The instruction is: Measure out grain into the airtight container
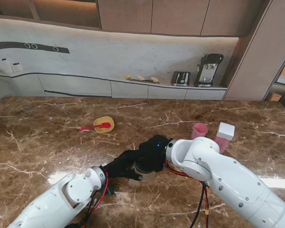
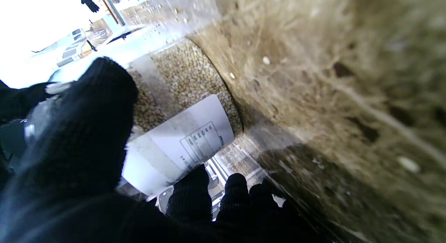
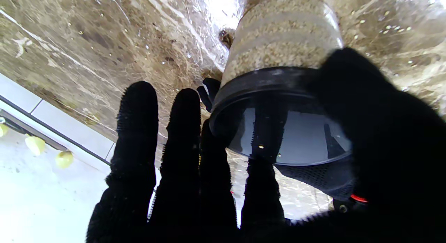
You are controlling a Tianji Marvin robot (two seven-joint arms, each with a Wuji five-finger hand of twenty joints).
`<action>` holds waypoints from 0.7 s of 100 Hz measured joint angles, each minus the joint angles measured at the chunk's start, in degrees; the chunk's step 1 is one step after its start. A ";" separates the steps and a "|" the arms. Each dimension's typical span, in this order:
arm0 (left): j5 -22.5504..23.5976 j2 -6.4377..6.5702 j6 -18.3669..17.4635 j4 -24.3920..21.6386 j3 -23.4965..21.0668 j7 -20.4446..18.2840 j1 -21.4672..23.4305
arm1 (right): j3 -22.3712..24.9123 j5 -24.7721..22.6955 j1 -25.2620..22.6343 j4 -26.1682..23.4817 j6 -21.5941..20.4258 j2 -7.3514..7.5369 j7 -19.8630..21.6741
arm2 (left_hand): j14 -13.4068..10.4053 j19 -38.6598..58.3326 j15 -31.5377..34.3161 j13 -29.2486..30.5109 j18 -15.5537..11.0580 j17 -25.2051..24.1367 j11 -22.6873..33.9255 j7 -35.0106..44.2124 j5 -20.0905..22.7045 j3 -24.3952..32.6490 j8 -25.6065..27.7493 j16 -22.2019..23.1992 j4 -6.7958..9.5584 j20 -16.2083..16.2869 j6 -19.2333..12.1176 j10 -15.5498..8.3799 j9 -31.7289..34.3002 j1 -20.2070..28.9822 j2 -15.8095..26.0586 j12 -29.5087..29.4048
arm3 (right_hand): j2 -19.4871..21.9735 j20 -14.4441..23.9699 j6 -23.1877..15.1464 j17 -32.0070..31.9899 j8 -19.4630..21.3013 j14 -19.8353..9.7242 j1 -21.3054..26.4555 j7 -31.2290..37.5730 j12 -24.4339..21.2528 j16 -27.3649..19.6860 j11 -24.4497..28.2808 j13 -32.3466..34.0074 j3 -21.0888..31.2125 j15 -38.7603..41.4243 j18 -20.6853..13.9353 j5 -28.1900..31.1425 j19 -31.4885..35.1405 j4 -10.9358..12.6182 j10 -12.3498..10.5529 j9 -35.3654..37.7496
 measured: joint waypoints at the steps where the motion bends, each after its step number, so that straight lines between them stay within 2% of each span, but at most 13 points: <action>1: -0.01 0.00 0.00 0.00 0.01 0.00 -0.01 | 0.00 0.00 -0.01 0.02 0.16 -0.01 -0.03 | 0.00 0.00 0.00 0.00 0.00 0.00 0.00 0.00 0.00 0.00 0.00 0.00 0.00 0.00 0.00 0.00 0.00 0.00 0.00 0.00 | 0.60 0.00 0.30 0.46 0.00 0.00 -0.70 0.22 0.06 0.03 0.16 0.65 -0.73 0.34 0.00 0.03 0.12 0.00 0.16 0.62; 16: -0.16 0.05 -0.05 0.05 0.08 -0.01 -0.06 | -0.06 -0.69 -0.55 0.79 1.63 -0.12 -3.56 | -0.04 0.00 0.00 0.00 -0.05 0.00 0.00 0.00 0.00 0.00 0.00 0.00 0.00 0.00 0.00 -0.02 0.00 0.00 0.00 0.00 | 3.47 0.01 2.95 4.08 0.56 -0.02 -4.66 3.24 0.55 0.70 0.95 6.43 -10.47 4.12 -0.27 5.02 6.36 -0.44 0.61 10.10; 22: -0.17 0.06 -0.06 0.06 0.09 -0.02 -0.07 | -0.24 -0.97 -0.69 1.17 2.23 -0.14 -4.80 | -0.05 0.00 0.00 0.00 -0.06 0.00 0.00 0.00 0.00 0.00 0.00 0.00 0.00 0.00 0.03 -0.04 0.00 0.00 0.00 0.00 | 6.43 0.01 3.93 5.07 0.51 -0.12 -5.38 4.16 0.55 0.70 1.55 8.01 -16.85 5.32 -0.52 6.50 8.38 -0.37 0.80 12.89; 27: -0.17 0.07 -0.06 0.06 0.09 -0.03 -0.08 | -0.45 -1.00 -0.72 1.28 3.05 -0.16 -4.92 | -0.05 0.00 0.00 0.00 -0.06 0.00 0.00 0.00 0.00 0.00 0.00 0.00 0.00 0.00 0.05 -0.05 0.00 0.00 0.00 0.00 | 8.49 0.01 4.78 5.65 -0.14 -0.07 -7.19 5.14 0.61 0.70 2.65 7.75 -19.57 5.43 -0.57 7.32 9.61 0.48 0.81 14.19; 33: -0.17 0.07 -0.06 0.06 0.09 -0.03 -0.08 | -0.81 -1.37 -0.77 1.29 4.12 -0.21 -4.87 | -0.06 0.00 0.00 0.00 -0.07 0.00 0.00 0.00 0.00 0.00 0.00 0.00 0.00 0.00 0.07 -0.06 0.00 0.00 0.00 0.00 | 10.60 0.01 5.94 6.24 -0.80 -0.06 -10.50 5.64 0.61 0.70 3.37 7.81 -19.73 5.44 -1.27 7.90 10.96 1.48 0.81 15.32; 41: -0.13 0.06 -0.07 0.06 0.08 -0.02 -0.08 | -1.26 -1.75 -1.02 1.23 5.84 -0.35 -4.53 | -0.06 0.00 0.00 0.00 -0.07 0.00 0.00 0.00 0.00 0.00 0.00 0.00 0.00 0.00 0.07 -0.06 0.00 0.00 0.00 0.00 | 13.15 0.00 7.29 7.05 -2.78 -0.18 -14.32 5.95 0.61 0.70 3.48 9.62 -19.04 5.55 -2.00 8.31 11.85 1.70 0.78 15.82; 58: -0.11 0.05 -0.14 0.10 0.08 -0.02 -0.08 | -1.29 -1.76 -1.99 0.94 8.15 -0.72 -4.43 | -0.06 0.00 0.00 0.00 -0.07 0.00 0.00 0.00 0.00 0.00 0.00 0.00 0.00 0.00 0.12 -0.06 0.00 0.00 0.00 0.00 | 17.03 -0.65 9.18 8.63 -4.36 -0.18 -18.37 6.33 -1.50 0.70 3.27 10.14 -17.41 5.47 -2.72 8.31 13.31 2.11 1.72 15.76; 64: -0.12 0.05 -0.14 0.10 0.08 -0.02 -0.09 | -1.29 -1.81 -2.28 0.94 8.55 -0.79 -4.79 | -0.06 0.00 0.00 0.00 -0.07 0.00 0.00 0.00 0.00 0.00 0.00 0.00 0.00 0.00 0.13 -0.06 0.00 0.00 0.00 0.00 | 17.97 -0.86 9.30 8.72 -5.60 -0.12 -19.16 6.42 -4.74 0.23 -0.35 10.15 -16.55 4.30 -2.88 6.18 13.41 2.11 1.80 14.40; 70: -0.13 0.05 -0.14 0.11 0.08 -0.03 -0.09 | -1.27 -2.29 -2.64 0.91 8.57 -0.83 -5.00 | -0.06 0.00 0.00 0.00 -0.07 0.00 0.00 0.00 0.00 0.00 0.00 0.00 0.00 0.00 0.13 -0.07 0.00 0.00 0.00 0.00 | 20.32 -1.36 9.53 8.19 -5.67 0.30 -21.55 5.62 -8.97 -0.85 -5.45 9.78 -14.93 1.92 -2.97 2.85 13.42 2.16 0.64 10.18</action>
